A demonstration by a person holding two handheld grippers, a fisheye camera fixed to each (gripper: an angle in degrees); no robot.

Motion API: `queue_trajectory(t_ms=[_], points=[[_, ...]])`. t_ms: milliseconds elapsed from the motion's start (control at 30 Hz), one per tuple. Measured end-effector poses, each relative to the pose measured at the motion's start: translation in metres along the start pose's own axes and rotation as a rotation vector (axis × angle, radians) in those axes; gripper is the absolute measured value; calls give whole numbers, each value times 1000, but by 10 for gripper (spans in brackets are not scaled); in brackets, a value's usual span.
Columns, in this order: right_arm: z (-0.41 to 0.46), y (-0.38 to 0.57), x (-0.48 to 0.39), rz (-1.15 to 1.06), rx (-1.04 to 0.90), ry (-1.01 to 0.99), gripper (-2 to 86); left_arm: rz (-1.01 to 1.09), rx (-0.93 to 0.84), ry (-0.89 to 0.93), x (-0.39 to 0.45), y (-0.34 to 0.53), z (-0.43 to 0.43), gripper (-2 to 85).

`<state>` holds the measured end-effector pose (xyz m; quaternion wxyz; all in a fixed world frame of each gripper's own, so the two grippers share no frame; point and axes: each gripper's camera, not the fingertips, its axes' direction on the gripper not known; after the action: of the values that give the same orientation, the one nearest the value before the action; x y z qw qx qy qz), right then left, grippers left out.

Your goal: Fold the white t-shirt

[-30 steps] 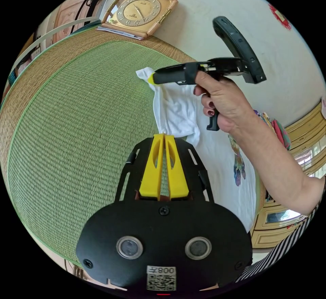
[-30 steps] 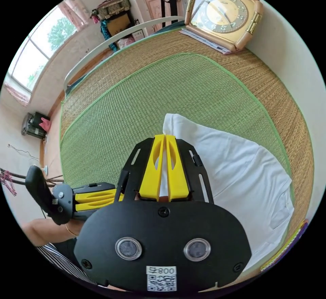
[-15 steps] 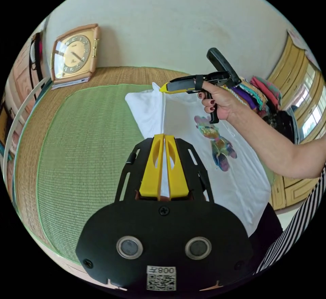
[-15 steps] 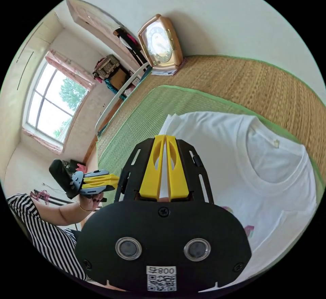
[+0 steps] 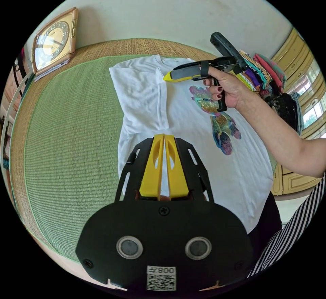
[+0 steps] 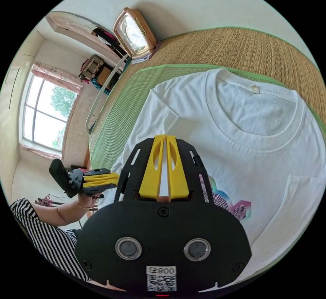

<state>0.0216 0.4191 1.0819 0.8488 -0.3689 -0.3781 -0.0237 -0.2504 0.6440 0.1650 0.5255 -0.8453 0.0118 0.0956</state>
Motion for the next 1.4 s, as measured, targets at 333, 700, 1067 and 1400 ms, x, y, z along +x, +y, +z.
queue_trajectory(t_ms=[333, 700, 1067, 1400], points=[[-21, 7, -27, -80, 74, 34, 1, -60, 95, -13, -7, -13, -9, 1], [45, -46, -60, -152, -70, 114, 1, -91, 35, -55, -16, -13, 26, 1], [-10, 17, -63, -162, 31, 59, 1, -110, 80, -9, -24, 1, 28, 1], [-48, 100, -81, -171, 23, -4, 1, -131, 49, 17, -41, 18, 47, 1]])
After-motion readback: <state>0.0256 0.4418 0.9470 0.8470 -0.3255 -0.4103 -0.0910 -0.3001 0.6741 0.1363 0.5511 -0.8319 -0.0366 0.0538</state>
